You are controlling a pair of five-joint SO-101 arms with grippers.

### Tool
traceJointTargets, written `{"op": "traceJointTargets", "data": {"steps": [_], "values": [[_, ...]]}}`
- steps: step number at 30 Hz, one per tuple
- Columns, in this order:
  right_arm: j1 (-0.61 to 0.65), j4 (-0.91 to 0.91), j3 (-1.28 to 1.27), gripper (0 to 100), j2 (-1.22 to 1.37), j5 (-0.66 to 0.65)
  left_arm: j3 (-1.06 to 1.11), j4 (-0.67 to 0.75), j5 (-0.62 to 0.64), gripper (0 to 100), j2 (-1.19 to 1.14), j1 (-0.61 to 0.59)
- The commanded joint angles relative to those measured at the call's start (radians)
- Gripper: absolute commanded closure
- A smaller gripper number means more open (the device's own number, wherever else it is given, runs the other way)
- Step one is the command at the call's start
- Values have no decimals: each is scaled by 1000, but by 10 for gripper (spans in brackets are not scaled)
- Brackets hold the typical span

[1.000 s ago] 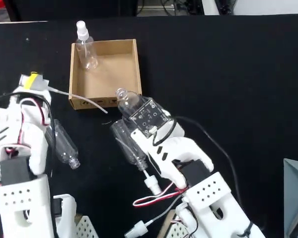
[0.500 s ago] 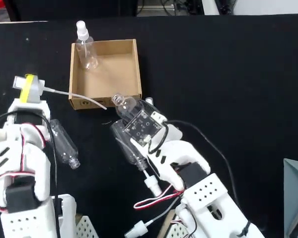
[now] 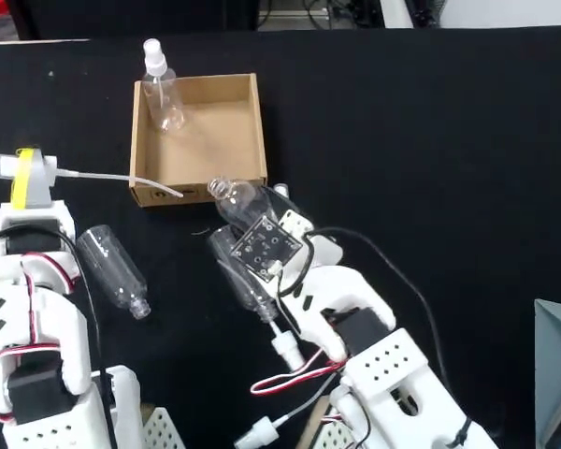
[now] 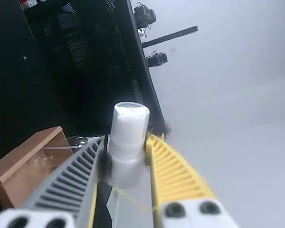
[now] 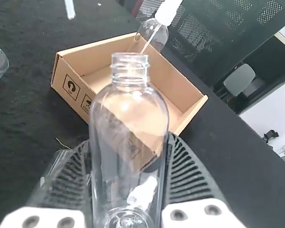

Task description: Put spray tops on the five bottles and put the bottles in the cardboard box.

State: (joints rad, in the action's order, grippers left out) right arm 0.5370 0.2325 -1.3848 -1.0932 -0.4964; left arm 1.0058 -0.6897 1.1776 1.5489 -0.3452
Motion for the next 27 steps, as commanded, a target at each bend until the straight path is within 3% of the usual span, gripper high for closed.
{"op": "traceJointTargets", "data": {"steps": [1,7,19,27], "values": [[18,-31,8,987,-36,-14,-7,26,6,971,11,1],[52,-31,-8,988,-38,-106,1,26,2,971,11,59],[57,-31,-8,988,-38,-106,10,29,0,971,11,64],[58,-31,-5,988,-38,-106,110,181,-2,971,11,110]]}}
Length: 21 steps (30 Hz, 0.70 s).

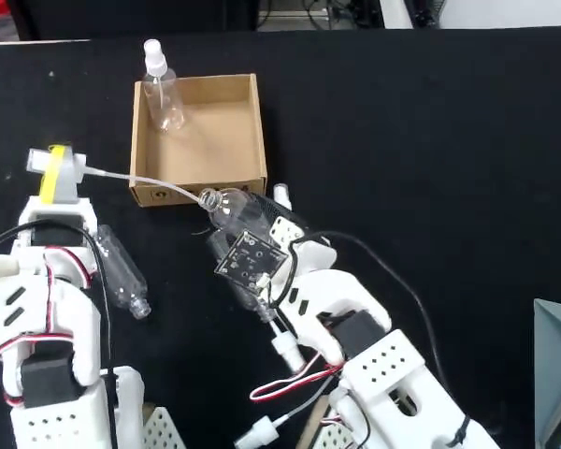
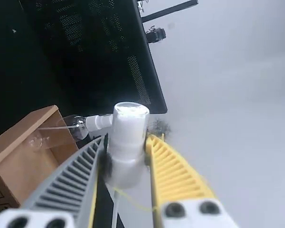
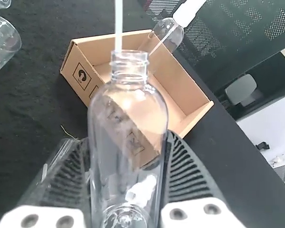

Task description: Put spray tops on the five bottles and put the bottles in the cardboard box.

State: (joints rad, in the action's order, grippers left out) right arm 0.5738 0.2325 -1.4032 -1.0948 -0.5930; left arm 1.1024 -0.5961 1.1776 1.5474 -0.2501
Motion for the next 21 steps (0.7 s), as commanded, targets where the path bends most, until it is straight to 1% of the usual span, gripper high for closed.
{"op": "traceJointTargets", "data": {"steps": [1,17,19,21], "values": [[21,-31,13,988,-36,-9,21,100,-2,971,12,15],[20,-31,15,988,-36,-3,30,103,-2,971,12,18],[20,-32,15,988,-36,-3,33,103,-5,971,12,48],[20,-32,15,988,-36,-2,51,109,-46,971,14,101]]}}
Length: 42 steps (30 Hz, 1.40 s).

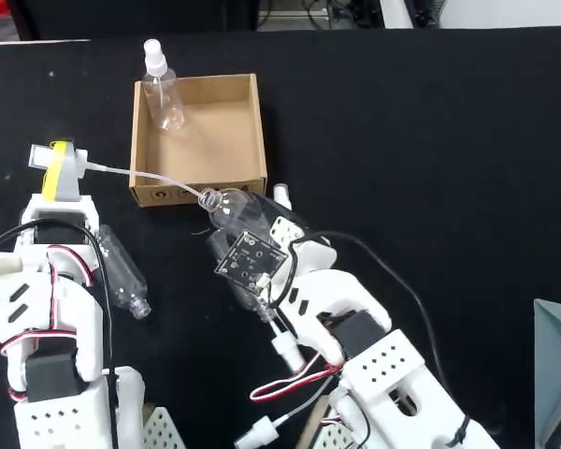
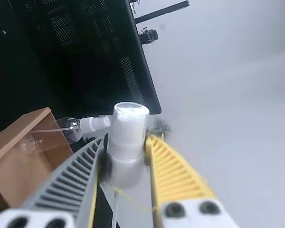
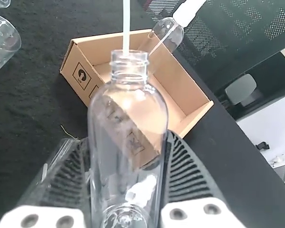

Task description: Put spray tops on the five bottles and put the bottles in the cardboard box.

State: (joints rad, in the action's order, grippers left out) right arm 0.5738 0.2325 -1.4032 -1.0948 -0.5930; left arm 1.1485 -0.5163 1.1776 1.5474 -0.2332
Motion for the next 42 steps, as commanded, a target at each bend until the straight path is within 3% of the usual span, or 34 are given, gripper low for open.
{"op": "traceJointTargets", "data": {"steps": [1,16,21,26,42], "values": [[18,-32,15,988,-36,-2,8,29,-60,971,14,110],[14,-32,24,988,-36,-2,27,26,-71,971,12,203],[15,-32,24,988,-36,0,36,31,-127,971,12,254],[15,-32,39,987,-36,91,38,26,-170,971,12,295],[14,-32,45,987,-36,110,38,29,-190,971,5,305]]}}
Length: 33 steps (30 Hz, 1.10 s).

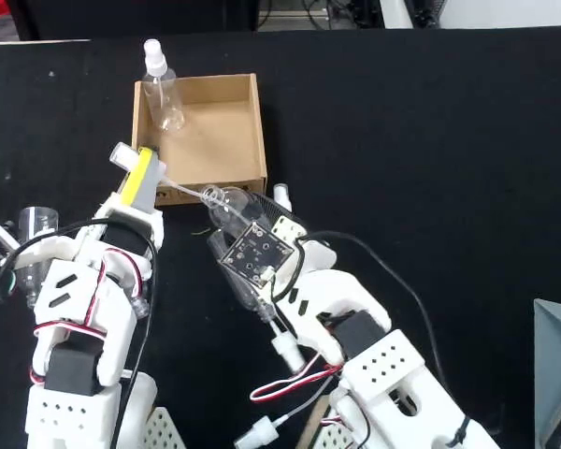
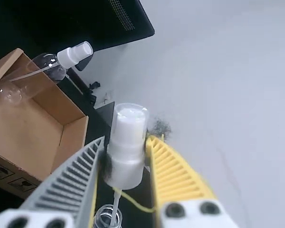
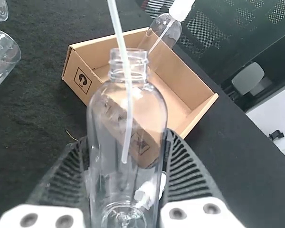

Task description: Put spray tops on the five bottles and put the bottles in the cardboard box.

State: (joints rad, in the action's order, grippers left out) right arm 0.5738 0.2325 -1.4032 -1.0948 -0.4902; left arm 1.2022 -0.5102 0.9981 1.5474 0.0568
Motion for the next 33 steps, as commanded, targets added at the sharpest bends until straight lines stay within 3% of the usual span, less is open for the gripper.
{"op": "traceJointTargets", "data": {"steps": [1,6,14,33], "values": [[14,-32,45,987,-36,8,-16,23,-11,971,5,16],[17,-44,47,987,-36,8,-16,25,-11,971,3,19],[15,-80,38,987,-36,8,7,26,-87,970,3,133],[12,-78,25,988,-36,0,51,91,-236,966,2,173]]}}
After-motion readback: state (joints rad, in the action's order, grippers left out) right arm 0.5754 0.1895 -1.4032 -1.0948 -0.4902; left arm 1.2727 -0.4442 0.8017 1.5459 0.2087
